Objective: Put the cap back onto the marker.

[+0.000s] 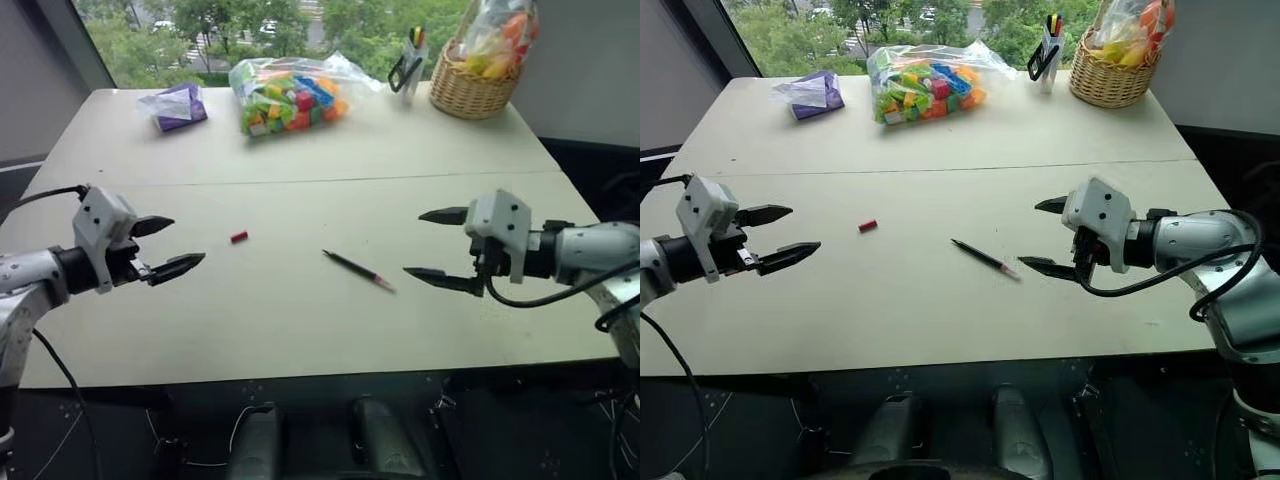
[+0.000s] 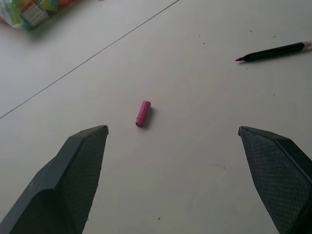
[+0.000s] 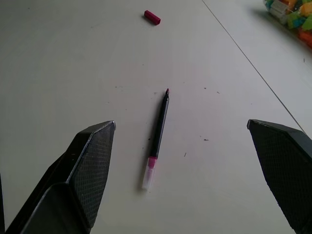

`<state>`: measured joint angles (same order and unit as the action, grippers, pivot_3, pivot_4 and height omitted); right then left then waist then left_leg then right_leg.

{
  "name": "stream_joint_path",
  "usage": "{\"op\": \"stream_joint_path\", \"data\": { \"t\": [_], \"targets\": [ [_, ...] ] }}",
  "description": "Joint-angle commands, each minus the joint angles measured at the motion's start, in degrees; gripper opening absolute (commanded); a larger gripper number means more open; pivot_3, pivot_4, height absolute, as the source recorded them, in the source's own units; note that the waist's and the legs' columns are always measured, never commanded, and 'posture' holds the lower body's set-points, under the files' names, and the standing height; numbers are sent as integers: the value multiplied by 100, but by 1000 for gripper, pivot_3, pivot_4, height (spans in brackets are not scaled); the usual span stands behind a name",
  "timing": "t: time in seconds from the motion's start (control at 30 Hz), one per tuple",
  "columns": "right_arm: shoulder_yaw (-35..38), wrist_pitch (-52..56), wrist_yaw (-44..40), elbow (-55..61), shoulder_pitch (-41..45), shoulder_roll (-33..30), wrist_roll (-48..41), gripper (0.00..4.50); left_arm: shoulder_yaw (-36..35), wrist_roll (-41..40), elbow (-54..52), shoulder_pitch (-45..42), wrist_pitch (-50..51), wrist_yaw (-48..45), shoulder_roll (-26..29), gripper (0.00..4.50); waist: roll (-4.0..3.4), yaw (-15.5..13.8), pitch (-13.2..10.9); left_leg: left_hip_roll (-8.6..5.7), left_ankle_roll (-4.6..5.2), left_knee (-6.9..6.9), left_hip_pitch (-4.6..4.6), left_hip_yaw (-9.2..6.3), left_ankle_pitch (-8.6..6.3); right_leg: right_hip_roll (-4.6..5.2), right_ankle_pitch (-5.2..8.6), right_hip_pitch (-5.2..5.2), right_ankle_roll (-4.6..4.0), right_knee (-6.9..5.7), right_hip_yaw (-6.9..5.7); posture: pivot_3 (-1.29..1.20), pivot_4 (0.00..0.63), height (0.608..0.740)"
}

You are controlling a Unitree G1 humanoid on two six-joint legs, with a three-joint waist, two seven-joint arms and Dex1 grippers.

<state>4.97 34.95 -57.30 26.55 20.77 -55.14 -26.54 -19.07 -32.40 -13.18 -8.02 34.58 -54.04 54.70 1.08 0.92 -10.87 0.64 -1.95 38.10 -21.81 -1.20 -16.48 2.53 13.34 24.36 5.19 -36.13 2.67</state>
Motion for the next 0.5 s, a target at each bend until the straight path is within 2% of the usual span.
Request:
{"op": "stream_joint_path", "data": {
  "t": [0.03, 0.13, 0.5],
  "targets": [
    [158, 81, 14, 212, 156, -75, -162, 4489, -167, -153, -174, -96, 126, -27, 98, 4478, 0, -3, 0, 0, 0, 0, -1, 0, 0, 0, 0, 1, 0, 0, 0, 0, 150, 740],
    [124, 83, 64, 220, 175, -39, -158, 4489, -164, -226, -197, -252, 219, 171, -39, 4478, 1, -11, 0, 0, 0, 1, -2, 0, 0, 1, 0, 1, 0, 0, 0, 0, 150, 740],
    [59, 63, 125, 222, 188, 11, -149, 4489, 67, 9, -175, -216, 95, 154, -18, 4478, 1, 4, -1, 0, 0, 0, -6, 2, 0, 0, -2, 7, 2, -1, 0, 0, 150, 740]
  ]
}}
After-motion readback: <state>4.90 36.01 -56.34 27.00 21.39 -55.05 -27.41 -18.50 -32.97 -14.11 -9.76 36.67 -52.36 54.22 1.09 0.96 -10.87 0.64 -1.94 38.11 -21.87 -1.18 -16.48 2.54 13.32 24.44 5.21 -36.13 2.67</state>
